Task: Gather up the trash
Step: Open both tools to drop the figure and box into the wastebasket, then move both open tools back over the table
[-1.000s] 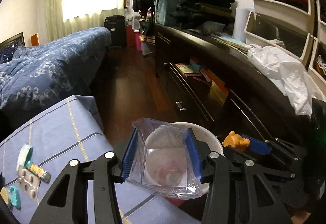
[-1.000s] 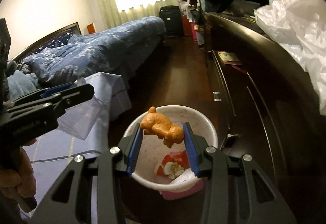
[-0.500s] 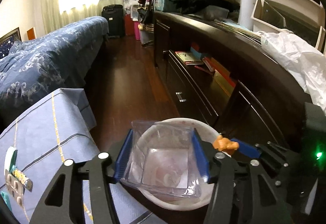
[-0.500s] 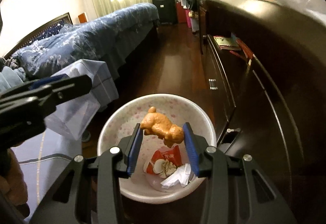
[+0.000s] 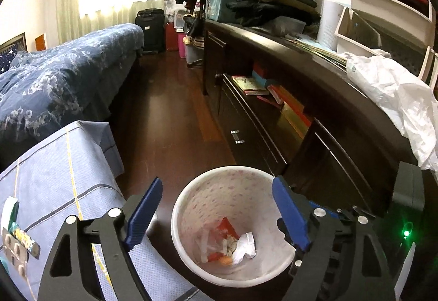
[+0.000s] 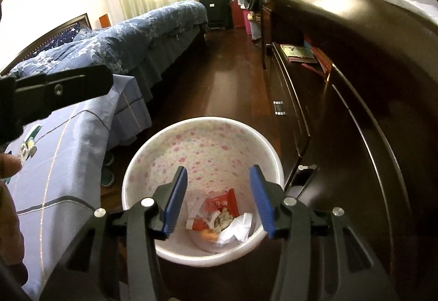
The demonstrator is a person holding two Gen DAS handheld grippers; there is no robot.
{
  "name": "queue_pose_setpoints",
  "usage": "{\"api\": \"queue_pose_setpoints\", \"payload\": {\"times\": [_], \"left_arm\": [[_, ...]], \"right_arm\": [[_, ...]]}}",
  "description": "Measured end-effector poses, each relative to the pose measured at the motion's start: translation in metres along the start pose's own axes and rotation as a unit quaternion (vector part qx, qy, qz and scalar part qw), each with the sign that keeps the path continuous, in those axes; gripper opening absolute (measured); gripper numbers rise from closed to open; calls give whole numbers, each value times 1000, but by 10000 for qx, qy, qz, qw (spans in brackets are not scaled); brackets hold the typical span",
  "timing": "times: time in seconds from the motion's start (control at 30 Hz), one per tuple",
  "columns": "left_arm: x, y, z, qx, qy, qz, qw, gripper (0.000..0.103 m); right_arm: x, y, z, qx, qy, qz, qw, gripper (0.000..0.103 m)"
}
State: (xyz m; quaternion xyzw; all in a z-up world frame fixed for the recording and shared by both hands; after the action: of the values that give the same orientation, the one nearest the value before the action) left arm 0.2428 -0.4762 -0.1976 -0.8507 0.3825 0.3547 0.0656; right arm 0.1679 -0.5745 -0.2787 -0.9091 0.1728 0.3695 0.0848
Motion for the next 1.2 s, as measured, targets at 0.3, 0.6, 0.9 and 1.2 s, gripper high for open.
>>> {"api": "queue_pose_setpoints", "payload": {"times": [0.3,0.6,0.9,1.2], "left_arm": [[-42,-15,0,119,345,-410,9985,88],[-121,-113,28,-383,724,-1641,9830,99],[-203,-258,76,-1138,757,-3118,9403,99],[-219,-375,106,-1725,372,-3435,9224,99]], "right_arm": [[-35,-15,-5,-74,184,-124,9997,60],[-79,-100,-10,-648,455,-770,9939,72],[-108,-236,4,-1826,471,-1527,9701,75],[-116,-325,11,-2551,441,-1874,9476,76]]}}
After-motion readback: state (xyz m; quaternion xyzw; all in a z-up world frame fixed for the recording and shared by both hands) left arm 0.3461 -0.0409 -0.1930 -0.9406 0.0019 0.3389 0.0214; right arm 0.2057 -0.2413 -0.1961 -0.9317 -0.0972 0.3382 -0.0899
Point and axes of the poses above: each gripper's, at about its wrist camera, not at the fingertips, and x roughly the way its jaws point, y to its right, z to its underside, the point moved 9 cm from there along x, roughly the way its jaws point, and after that the axes turned 7 degrees about -x, right-handed, at the moved point
